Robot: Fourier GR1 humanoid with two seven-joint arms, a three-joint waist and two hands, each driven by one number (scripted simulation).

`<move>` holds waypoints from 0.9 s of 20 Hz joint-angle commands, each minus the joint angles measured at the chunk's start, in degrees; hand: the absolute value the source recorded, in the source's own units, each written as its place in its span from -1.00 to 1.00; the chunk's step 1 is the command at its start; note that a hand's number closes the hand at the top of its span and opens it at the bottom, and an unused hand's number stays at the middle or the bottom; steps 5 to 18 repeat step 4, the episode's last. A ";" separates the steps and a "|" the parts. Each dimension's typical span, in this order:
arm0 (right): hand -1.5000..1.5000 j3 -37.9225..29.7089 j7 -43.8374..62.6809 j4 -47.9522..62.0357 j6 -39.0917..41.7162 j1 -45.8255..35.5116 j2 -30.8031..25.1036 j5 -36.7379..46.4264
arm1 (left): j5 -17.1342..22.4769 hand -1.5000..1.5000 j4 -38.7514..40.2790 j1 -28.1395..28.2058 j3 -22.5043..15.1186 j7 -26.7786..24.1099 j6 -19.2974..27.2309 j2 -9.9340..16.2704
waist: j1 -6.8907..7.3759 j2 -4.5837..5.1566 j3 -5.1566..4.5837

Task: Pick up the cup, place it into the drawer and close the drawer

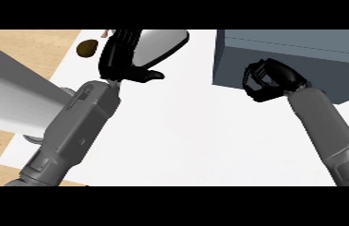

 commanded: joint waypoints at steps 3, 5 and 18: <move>1.00 -5.65 4.95 1.35 -7.02 -9.48 -6.60 -0.12 | 0.30 -1.00 -1.31 1.01 -0.16 0.42 -1.04 0.39 | 2.58 0.61 -0.67; 1.00 -5.79 4.78 1.13 -6.69 -8.87 -6.79 -0.42 | 0.38 -1.00 -1.32 1.71 -0.28 0.24 -1.72 0.45 | 2.79 0.93 -0.68; 1.00 -5.79 4.78 1.13 -6.69 -8.87 -6.79 -0.42 | 0.38 -1.00 -1.32 1.71 -0.28 0.24 -1.72 0.45 | 2.79 0.93 -0.68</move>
